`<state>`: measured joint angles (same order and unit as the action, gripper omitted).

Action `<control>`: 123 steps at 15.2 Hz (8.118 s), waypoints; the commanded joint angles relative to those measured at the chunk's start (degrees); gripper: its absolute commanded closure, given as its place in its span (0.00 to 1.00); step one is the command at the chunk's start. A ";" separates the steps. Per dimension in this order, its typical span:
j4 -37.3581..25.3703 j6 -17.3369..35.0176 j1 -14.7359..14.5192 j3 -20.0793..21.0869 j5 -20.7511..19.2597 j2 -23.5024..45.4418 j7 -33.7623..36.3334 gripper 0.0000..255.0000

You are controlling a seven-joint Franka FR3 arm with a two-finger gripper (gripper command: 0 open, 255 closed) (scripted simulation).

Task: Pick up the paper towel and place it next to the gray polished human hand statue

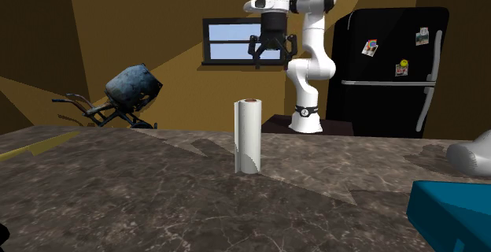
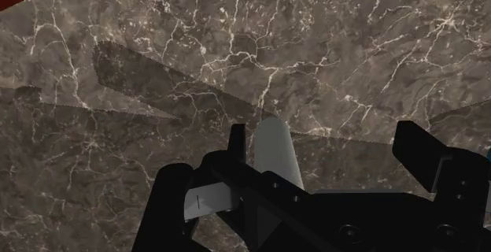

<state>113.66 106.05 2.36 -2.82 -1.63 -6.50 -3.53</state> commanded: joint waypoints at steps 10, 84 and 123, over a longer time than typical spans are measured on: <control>-25.82 -0.87 1.70 -0.67 5.07 26.35 -5.34 0.00; -40.90 -22.58 -3.25 1.65 4.92 19.53 2.78 1.00; -25.85 -23.24 -25.47 27.92 8.10 0.17 51.67 1.00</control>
<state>87.43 82.43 -22.89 24.81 6.43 -6.29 47.61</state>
